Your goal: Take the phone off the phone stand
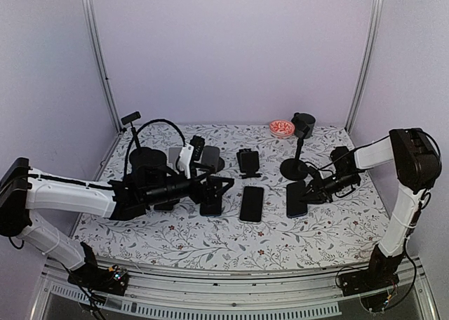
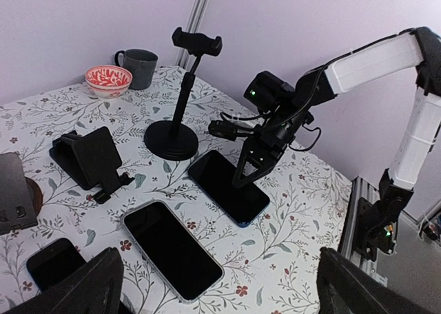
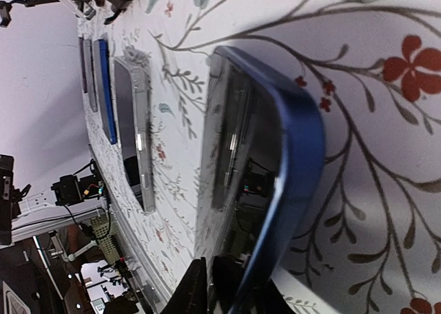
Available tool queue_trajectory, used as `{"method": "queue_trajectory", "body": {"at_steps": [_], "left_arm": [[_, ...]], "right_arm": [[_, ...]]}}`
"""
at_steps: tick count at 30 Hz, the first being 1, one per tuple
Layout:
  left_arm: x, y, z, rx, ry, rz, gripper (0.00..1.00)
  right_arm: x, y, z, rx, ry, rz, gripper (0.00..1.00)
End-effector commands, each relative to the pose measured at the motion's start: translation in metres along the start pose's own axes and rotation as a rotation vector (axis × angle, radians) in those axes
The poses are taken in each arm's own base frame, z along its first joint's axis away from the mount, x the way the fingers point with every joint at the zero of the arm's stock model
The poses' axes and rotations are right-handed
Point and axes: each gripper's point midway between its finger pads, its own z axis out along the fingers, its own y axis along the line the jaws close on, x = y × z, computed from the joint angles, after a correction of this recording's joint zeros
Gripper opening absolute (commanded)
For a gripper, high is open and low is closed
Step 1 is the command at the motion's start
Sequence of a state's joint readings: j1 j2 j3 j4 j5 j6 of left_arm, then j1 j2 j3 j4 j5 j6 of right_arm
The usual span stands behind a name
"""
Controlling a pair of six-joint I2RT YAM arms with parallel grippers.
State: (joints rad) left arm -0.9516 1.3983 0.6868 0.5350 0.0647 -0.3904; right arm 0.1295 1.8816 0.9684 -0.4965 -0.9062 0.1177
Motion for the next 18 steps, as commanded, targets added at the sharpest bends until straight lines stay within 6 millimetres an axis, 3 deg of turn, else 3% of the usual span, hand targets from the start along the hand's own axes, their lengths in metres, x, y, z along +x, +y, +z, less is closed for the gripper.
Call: {"method": "queue_trajectory", "body": {"at_steps": [1,10,18], "left_arm": [[-0.007,0.005,-0.005,-0.002,-0.030,-0.008,0.99],[-0.004,0.023,-0.005,-0.058,-0.014,-0.043,0.99],[0.000,0.047,-0.007,-0.118,0.027,-0.110,0.99]], "right_arm": [[-0.004,-0.011,0.000,0.035,-0.002,-0.017,0.25],[-0.014,-0.029,-0.015,0.125,-0.055,0.003,0.43],[-0.027,-0.019,-0.036,0.176,-0.132,-0.045,0.78]]}}
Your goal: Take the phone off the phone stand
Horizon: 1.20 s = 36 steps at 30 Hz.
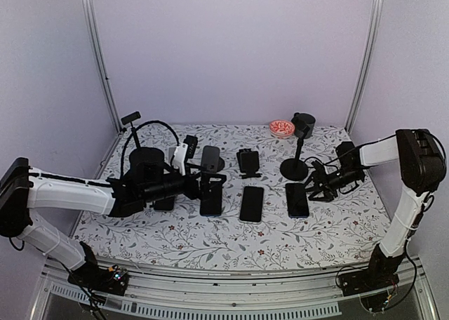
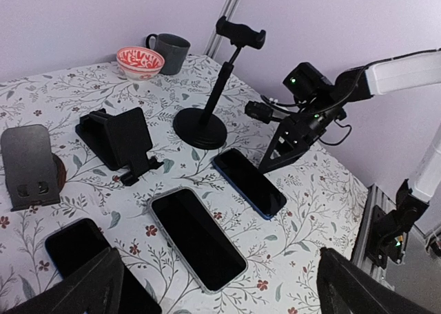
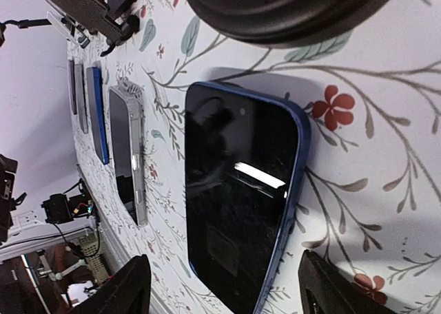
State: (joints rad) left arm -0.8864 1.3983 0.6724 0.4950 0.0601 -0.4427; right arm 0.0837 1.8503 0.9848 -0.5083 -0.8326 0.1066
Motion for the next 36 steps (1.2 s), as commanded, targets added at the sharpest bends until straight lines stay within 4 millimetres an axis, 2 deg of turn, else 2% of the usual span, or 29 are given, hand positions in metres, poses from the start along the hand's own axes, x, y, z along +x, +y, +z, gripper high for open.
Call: {"method": "queue_trajectory", "body": {"at_steps": [1,3,6,13,17,23,27,30,36], "left_arm": [[-0.008,0.016,-0.002,-0.044,0.006,-0.048,0.99],[-0.010,0.022,-0.002,-0.065,0.015,-0.062,0.99],[-0.015,0.030,-0.002,-0.094,0.025,-0.068,0.99],[-0.033,0.054,-0.012,-0.192,0.043,-0.085,0.99],[-0.049,0.067,-0.024,-0.250,0.024,-0.100,0.99],[-0.072,0.102,-0.051,-0.404,0.010,-0.135,0.99],[-0.078,0.123,-0.074,-0.497,0.010,-0.151,0.99],[-0.071,0.132,-0.091,-0.553,0.003,-0.164,0.99],[-0.050,0.143,-0.120,-0.629,0.004,-0.203,0.99]], "right_arm": [[-0.016,-0.005,-0.021,0.107,-0.083,-0.052,0.81],[-0.022,0.002,-0.029,0.119,-0.115,-0.078,0.91],[-0.033,0.017,-0.045,0.125,-0.177,-0.128,1.00],[-0.056,0.068,-0.083,0.070,-0.319,-0.255,0.99],[-0.062,0.099,-0.106,0.034,-0.410,-0.341,0.99],[-0.065,0.137,-0.136,-0.023,-0.544,-0.446,0.99],[-0.052,0.161,-0.144,-0.065,-0.630,-0.545,0.99],[-0.042,0.172,-0.140,-0.052,-0.684,-0.612,0.99],[-0.022,0.177,-0.121,-0.085,-0.729,-0.646,0.99]]}}
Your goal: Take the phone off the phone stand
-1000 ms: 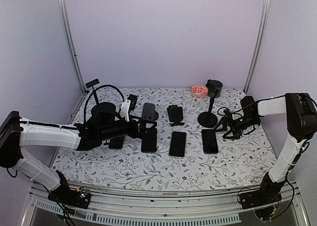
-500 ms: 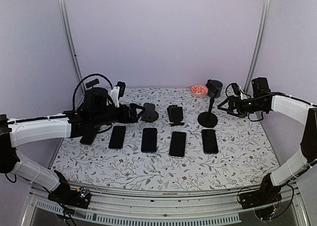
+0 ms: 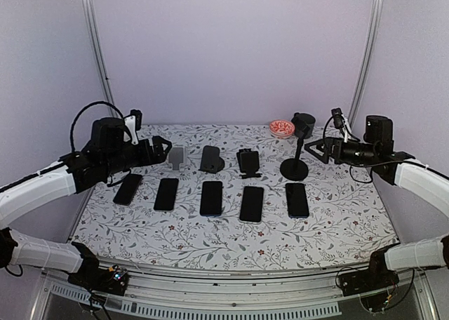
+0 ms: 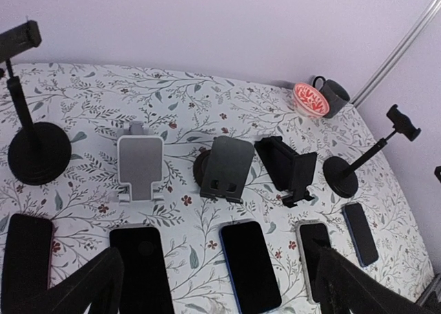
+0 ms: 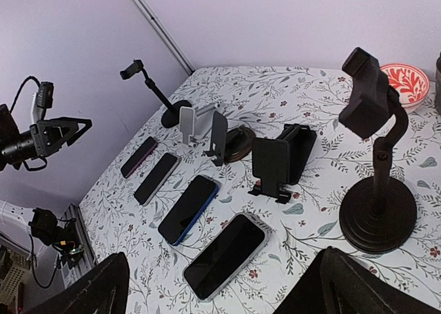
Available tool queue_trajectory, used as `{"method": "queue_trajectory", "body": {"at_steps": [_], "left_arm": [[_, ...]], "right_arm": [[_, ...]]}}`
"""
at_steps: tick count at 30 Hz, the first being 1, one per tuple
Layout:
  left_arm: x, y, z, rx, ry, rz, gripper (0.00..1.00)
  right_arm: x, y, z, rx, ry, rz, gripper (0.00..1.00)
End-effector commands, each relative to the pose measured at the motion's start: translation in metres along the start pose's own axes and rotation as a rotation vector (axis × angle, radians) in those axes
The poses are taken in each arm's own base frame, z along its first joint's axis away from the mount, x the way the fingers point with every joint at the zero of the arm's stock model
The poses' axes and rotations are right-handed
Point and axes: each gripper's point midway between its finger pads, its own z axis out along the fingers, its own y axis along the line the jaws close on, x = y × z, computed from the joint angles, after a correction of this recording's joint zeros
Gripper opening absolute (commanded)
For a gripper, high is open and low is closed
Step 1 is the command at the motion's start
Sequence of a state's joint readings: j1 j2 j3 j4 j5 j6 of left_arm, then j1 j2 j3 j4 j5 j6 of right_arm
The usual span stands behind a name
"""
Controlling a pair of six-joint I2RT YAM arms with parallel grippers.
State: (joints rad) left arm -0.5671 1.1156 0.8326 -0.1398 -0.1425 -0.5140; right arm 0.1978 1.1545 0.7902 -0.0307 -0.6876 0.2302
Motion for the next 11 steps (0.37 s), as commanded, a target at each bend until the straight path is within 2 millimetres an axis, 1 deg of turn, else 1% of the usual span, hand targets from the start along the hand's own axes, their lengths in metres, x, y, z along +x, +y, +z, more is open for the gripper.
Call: {"method": "queue_trajectory", "body": {"at_steps": [1,3,6,9,11], "left_arm": [[0.026,0.031,-0.009,-0.097,0.047,-0.033,0.99],[0.037,0.036,-0.010,-0.103,0.062,-0.049,0.99],[0.052,0.043,-0.009,-0.120,0.088,-0.069,0.99],[0.060,0.047,-0.007,-0.134,0.104,-0.082,0.99],[0.060,0.047,-0.006,-0.137,0.107,-0.082,0.99]], "right_arm": [[0.002,0.007,0.001,0.005,-0.098,-0.032,0.99],[0.011,0.005,0.001,0.022,-0.114,-0.030,0.99],[0.015,0.003,-0.003,0.036,-0.147,-0.022,0.99],[0.018,0.000,-0.007,0.053,-0.173,-0.010,0.99],[0.017,0.003,-0.012,0.050,-0.196,-0.028,0.99]]}}
